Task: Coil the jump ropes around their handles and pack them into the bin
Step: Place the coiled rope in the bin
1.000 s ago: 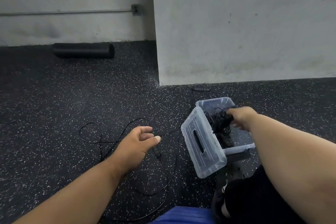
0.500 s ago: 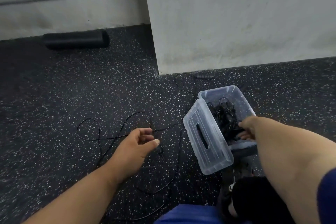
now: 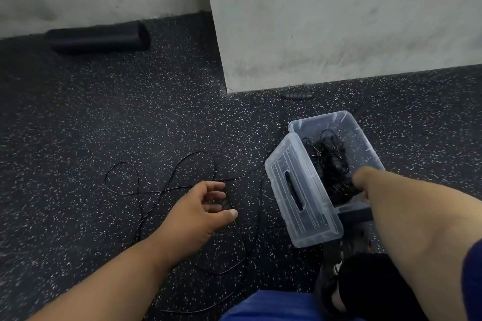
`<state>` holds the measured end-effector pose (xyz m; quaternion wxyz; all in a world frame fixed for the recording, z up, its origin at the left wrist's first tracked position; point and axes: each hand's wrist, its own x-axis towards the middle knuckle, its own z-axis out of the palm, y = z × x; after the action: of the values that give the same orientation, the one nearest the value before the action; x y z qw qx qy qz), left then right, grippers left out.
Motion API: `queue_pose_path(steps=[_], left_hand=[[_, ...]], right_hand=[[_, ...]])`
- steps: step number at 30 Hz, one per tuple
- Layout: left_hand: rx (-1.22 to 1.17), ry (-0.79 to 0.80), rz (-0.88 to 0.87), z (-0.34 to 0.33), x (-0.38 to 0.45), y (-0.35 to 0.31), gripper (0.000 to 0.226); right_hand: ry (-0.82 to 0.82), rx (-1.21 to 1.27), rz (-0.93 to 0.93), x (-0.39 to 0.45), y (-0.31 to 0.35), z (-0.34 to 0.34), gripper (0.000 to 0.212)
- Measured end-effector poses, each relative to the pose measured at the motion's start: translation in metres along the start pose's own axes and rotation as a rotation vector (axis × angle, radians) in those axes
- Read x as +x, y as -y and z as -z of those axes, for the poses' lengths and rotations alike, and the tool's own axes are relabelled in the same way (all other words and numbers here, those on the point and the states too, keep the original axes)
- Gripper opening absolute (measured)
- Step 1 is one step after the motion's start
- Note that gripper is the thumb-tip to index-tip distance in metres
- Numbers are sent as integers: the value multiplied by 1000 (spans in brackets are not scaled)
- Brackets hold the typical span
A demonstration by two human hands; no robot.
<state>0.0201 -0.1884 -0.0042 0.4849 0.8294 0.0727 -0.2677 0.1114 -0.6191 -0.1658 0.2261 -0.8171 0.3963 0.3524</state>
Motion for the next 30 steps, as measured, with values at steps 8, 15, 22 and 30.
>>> queue_pose_path(steps=[8,15,22,30], left_hand=[[3,-1,11,6,8,5,48],[-26,-14,13,10,5,9,44],[-25,-44,4,14,1,12,39],[-16,-94,30,10,-15,16,35]], right_hand=[[-218,-136,152,-18,24,7,40],[-216,-236,269,-30,34,-12,39],[-337,34,537,-73,69,-27,19],[-112,-182,863,-139,144,-105,18]])
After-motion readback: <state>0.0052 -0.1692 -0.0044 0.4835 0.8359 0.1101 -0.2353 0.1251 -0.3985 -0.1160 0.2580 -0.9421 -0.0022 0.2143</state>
